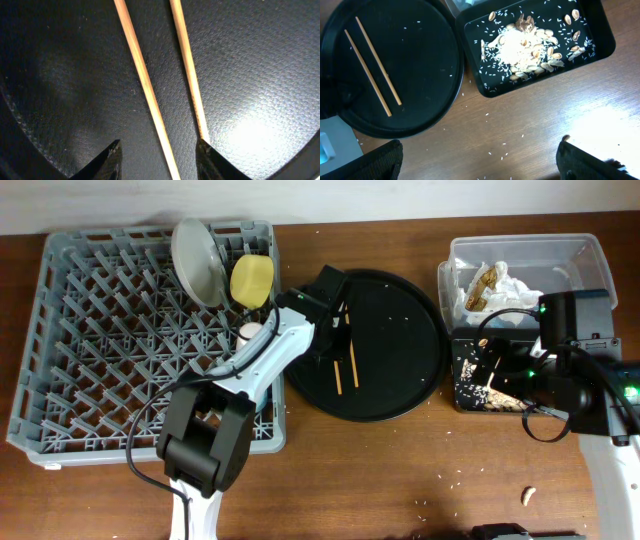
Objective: Sort waste into correct bins and load items into the dishwasher rack
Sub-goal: 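Lower the left gripper to the tray and grasp a wooden chopstick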
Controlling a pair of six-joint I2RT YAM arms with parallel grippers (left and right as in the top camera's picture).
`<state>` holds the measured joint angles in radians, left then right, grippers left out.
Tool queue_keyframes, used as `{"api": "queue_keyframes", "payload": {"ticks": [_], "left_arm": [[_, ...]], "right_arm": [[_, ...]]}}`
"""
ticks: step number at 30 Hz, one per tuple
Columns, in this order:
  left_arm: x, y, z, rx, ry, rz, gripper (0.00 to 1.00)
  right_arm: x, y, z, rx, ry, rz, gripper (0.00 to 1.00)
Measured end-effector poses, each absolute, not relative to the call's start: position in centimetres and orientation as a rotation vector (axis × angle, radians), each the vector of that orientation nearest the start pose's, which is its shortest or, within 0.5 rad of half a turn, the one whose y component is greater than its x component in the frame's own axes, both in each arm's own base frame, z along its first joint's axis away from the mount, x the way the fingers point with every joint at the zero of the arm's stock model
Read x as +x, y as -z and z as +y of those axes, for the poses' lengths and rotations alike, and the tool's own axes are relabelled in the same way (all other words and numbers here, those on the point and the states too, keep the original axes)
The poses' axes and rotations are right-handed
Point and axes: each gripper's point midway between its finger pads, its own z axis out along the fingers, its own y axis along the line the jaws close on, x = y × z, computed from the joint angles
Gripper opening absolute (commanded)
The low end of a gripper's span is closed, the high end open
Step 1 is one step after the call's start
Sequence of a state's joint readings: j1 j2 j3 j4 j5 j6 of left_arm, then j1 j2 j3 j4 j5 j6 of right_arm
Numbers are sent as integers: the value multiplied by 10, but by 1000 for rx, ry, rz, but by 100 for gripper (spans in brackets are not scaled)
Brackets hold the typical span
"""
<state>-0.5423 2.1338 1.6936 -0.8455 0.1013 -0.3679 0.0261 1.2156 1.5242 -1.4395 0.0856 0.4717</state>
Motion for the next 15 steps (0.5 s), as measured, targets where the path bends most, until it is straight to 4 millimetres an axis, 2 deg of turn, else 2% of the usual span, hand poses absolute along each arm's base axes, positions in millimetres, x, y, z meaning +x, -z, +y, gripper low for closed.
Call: {"api": "queue_keyframes", "payload": {"ticks": [6,10,14,15], "left_arm": [[397,-47,-259,279,294,2907,46],[382,-47,-249,286,232,2978,46],[375,-65,-244,315,193,3019,46],[375,-70,-244,326,192,3018,43]], "right_arm": [[248,-270,-8,620,-36,2624,99],[248,-271,-8,620,-36,2624,99],[248,-270,-8,620,-36,2624,99],[248,-270,-8,621,-36,2624,99]]}}
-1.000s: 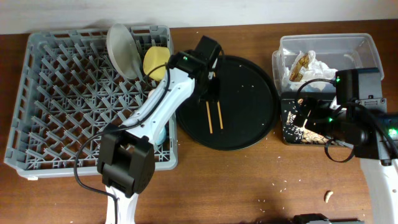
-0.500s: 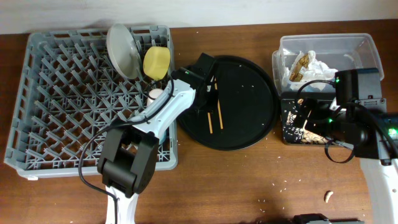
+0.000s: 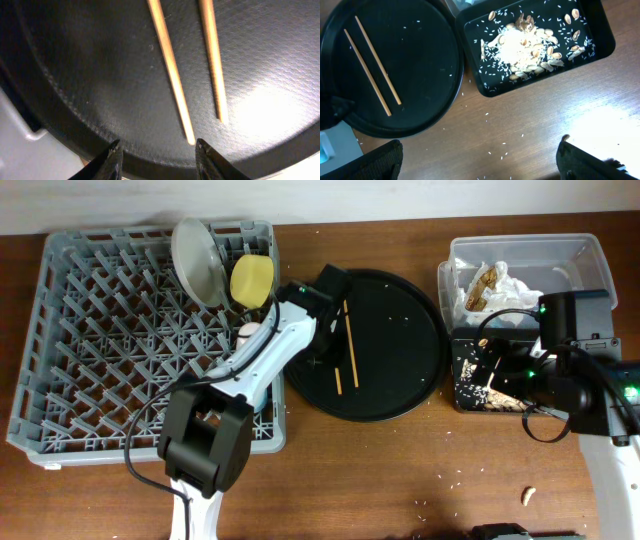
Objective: Sort waste into correct bins and load items into the dishwasher rack
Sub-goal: 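Lower the left gripper to the tray and grasp a wooden chopstick, then carry the chopstick with the left gripper and drop it into the rack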
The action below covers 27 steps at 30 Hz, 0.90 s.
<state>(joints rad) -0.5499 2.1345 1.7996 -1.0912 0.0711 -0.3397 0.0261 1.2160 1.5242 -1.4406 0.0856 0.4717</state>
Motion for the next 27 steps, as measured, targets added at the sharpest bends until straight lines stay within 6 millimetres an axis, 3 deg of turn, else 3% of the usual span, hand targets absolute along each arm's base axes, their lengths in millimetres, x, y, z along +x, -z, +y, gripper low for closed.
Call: {"api": "queue_keyframes", "payload": {"ticks": [1,3,8,13,16,24,27], "left_arm": [[375,-72,-244,327,192,3017,41],[379,-99,-247,373,197,2998,41],[388,-141,-255,429,229,2925,41],[392,-144,-253,450,202,2903,41],[394,-133,-253,458,177,2923,41],[392,-51,-255,499,61,3075,36],[392,-42,-256,502,55,3084,36]], "right_arm": [[248,-270,-8,621,-36,2624,99],[247,-270,-8,620,-35,2627,99],[247,-270,-8,621,-35,2627,99],[247,-270,-8,621,-35,2628,99],[247,-270,-8,620,-35,2628,99],[246,-269,-8,623,-32,2635,99],[246,-269,-8,622,-32,2636,99]]}}
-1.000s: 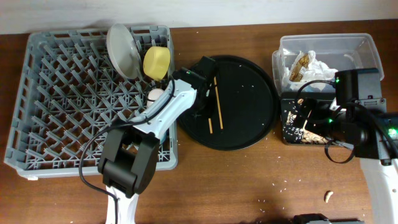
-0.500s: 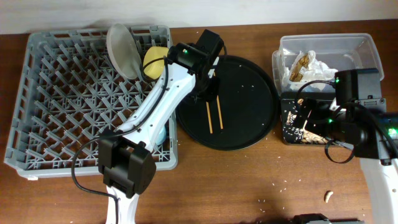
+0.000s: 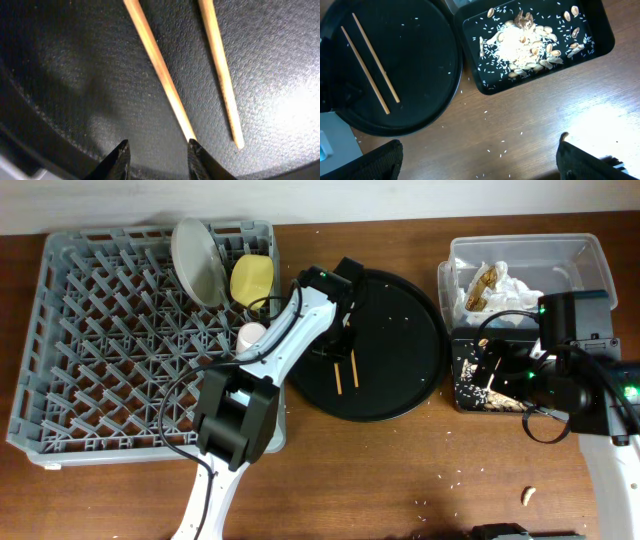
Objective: Sort waste into correct bins and load items into the dishwasher rack
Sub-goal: 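Carry the chopstick with the left gripper and drop it into the rack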
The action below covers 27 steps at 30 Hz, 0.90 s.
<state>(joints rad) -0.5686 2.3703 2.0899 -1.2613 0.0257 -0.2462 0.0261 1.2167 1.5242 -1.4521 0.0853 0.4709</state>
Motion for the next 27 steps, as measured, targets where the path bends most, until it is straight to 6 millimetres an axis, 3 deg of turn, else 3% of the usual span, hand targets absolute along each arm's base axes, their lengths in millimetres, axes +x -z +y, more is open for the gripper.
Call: {"api": "queue_keyframes", "payload": {"ticks": [7,12,16,19,22,27], "left_arm": [[400,-36,-261,466,73,3063,36],[395,-10,-259,440,49,3123,36],[395,-7,-260,435,51,3127,34],[395,-7,-260,429,51,3129,24],[395,-6,-260,429,44,3131,5],[395,-5,-258,413,35,3135,0]], "right_arm": [[244,-269,-8,622,-31,2640,99],[244,-268,-8,623,-30,2643,99],[244,-268,-8,623,-30,2643,99],[244,-268,-8,623,-30,2643,99],[244,-268,-8,623,-30,2643,99],[244,-268,-8,621,-29,2643,99]]}}
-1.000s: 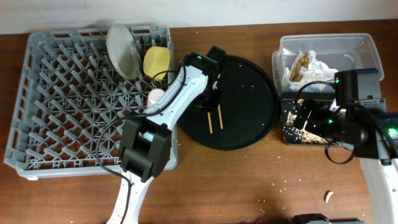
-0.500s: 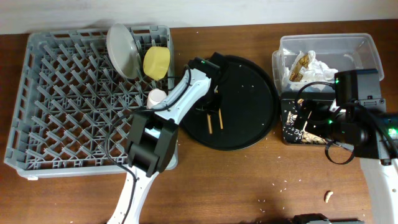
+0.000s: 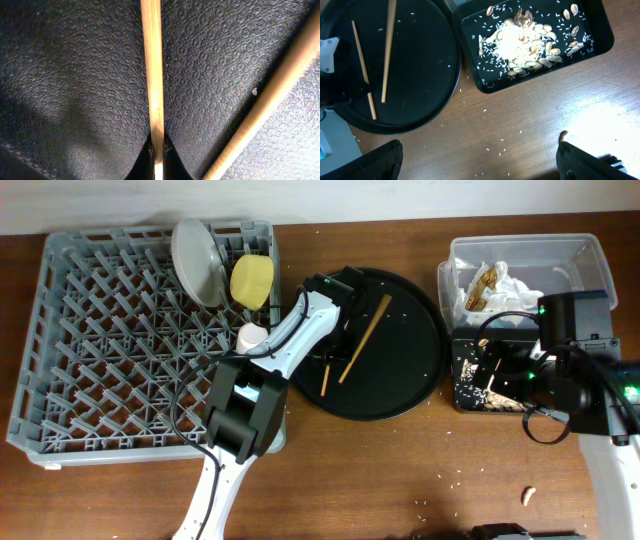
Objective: Sort waste into correct bins and load items into the dishwasher rack
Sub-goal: 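Carry the chopstick with the left gripper and drop it into the rack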
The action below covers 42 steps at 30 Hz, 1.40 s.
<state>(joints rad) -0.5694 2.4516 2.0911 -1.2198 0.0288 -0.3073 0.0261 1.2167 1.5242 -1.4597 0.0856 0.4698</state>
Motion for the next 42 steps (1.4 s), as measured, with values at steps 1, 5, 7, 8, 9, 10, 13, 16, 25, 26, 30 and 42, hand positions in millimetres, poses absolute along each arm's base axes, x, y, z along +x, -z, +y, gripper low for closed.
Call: {"api": "queue_keyframes", "payload": {"ticks": [1,5,7,8,9,10,13,16,25,26,30,42], "left_arm": [[395,-5,-258,413,34,3135,1],[394,-6,-258,413,33,3136,1],[393,-7,-257,414,22,3149,0],[391,-8,-255,416,9,3164,0],[389,-9,-253,414,-4,3182,0],[386,-14,-250,414,-20,3204,0],[400,-53,-244,374,-15,3181,0],[414,-93,-237,330,17,3118,0],[426,-184,-224,371,54,2907,1],[423,-195,-221,376,48,2887,0],[400,-253,-193,348,31,2795,0],[361,-220,-59,-15,-133,2943,0]], "right_arm": [[244,-268,-8,619,-28,2644,99],[244,-268,-8,617,-28,2644,99],[244,-268,-8,617,-27,2645,99],[243,-268,-8,617,-27,2647,99],[243,-268,-8,618,-27,2648,99],[243,-268,-8,618,-26,2648,99],[243,-268,-8,618,-27,2649,99],[243,-268,-8,618,-26,2649,99],[242,-268,-8,618,-26,2650,99],[242,-268,-8,617,-26,2650,99],[243,-268,-8,618,-26,2649,99],[246,-269,-8,616,-30,2637,99]]}}
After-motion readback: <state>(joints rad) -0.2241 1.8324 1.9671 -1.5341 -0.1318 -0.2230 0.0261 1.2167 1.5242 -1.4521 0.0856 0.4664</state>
